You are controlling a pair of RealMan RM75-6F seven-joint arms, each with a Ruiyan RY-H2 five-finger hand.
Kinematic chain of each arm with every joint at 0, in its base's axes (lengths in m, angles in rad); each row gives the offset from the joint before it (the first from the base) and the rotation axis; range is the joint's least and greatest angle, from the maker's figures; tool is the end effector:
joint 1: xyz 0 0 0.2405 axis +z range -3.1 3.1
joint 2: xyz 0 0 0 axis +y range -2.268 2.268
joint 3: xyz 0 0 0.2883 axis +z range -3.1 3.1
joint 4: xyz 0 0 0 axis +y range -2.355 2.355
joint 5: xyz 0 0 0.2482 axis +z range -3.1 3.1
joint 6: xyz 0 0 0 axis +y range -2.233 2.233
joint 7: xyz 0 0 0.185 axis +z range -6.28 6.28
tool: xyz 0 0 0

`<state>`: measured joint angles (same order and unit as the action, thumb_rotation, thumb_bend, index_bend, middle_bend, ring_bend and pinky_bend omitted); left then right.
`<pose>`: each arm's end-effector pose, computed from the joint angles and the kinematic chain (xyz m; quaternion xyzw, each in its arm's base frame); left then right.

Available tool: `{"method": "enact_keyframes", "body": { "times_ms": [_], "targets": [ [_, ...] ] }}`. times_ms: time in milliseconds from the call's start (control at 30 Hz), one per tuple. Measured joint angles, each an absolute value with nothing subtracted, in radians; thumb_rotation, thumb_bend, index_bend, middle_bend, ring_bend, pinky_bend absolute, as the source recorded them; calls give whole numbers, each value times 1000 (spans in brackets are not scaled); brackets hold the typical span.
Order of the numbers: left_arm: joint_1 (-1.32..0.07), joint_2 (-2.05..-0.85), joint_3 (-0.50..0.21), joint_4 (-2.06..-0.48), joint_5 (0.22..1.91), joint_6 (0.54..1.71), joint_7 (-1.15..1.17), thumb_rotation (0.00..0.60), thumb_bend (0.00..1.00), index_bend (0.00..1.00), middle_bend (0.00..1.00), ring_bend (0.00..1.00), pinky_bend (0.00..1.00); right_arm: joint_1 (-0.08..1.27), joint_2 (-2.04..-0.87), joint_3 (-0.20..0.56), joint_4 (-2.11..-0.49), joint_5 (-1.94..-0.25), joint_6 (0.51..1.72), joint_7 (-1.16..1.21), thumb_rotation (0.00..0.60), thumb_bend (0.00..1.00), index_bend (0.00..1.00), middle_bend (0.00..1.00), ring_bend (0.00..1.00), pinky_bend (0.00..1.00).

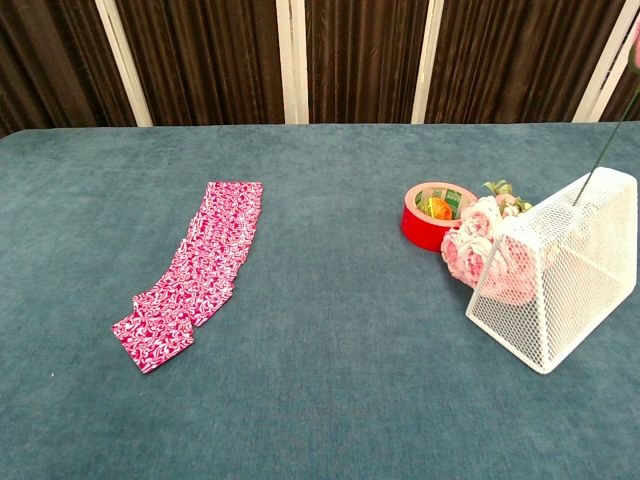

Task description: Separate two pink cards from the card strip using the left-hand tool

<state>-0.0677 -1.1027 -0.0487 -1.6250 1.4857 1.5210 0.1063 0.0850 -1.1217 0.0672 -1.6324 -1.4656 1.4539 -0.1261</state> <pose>-0.3569 0.2211 0.1495 -0.5996 -0.3530 -0.3593 0.6220 -0.3556 -0.2315 0.1348 0.6067 -0.3691 0.3496 0.6111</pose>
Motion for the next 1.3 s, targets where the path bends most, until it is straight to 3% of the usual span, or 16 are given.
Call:
{"method": "enact_keyframes", "body": {
  "times_ms": [567,767,933,1300],
  "targets": [
    [-70,-1112,-46,-1613,1509,1528,98,600,481,11,0,30,120,85,-1117,67,-1635,-1463,1450,-118,600,182,0,105,259,383],
    [-70,-1112,-40,-1616,1527,1535,91,600,481,13,67,41,135,87,-1119,65,-1635,-1467,1447,-118,600,181,0,105,265,384],
    [-73,-1125,-44,-1605,1532,1540,98,600,481,25,154,89,166,87,-1117,65,-1635,-1467,1446,-114,600,181,0,105,274,384],
    [-84,-1140,-42,-1592,1556,1537,79,600,548,71,525,397,417,87,-1115,65,-1635,-1467,1446,-106,600,181,0,105,295,396]
  ]
}}
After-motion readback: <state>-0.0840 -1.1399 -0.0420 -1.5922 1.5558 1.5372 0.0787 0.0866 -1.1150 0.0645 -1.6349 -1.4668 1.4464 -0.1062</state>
